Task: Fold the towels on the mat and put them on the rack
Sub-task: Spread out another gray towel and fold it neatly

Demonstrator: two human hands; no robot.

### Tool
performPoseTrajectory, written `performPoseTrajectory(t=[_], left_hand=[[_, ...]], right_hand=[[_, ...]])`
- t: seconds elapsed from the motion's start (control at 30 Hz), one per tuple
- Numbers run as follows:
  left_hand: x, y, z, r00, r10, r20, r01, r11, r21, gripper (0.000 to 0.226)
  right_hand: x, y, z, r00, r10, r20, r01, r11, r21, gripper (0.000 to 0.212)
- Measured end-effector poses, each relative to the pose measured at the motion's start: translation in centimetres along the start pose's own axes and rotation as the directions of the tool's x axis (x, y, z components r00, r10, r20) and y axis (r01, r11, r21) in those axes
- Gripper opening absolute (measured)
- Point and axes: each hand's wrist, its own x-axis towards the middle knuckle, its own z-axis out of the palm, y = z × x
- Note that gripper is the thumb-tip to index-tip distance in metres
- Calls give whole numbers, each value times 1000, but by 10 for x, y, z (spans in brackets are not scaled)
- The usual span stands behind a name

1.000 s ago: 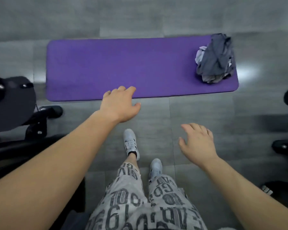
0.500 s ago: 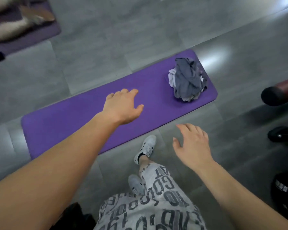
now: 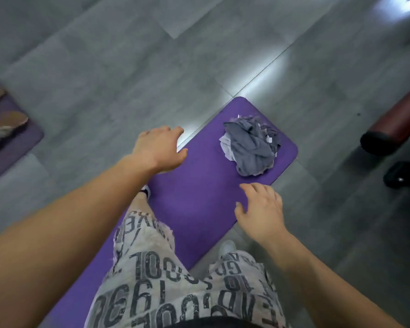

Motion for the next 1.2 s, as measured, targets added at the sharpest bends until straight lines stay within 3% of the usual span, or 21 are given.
performPoseTrajectory(t=[0.2,0.47,0.83,0.97,1.07,1.2], left_hand=[[163,-94,-69,980,183,83,-192,975,116,57],[371,-164,-146,871,422,249,-480,839,258,55],[514,-25,-143,601,650,465,-799,469,378,54],[542,29,-116,524,662,535,-851,379,365,52],[555,59,-84,452,661,599,-891,300,342,54],[570,88,-29,391,625,676,-920,237,313,56]], right_hand=[[145,-78,3,968,240,-70,-234,969,76,47],[294,-183,25,764,642,-68,-586,734,344,59],[381,-204,51,454,891,14,-699,347,625,56],[405,-175,63,366,930,44,-683,236,692,54],[420,-147,72,275,951,139,-650,78,756,54],[434,-98,96,193,958,211,-598,-56,800,57]])
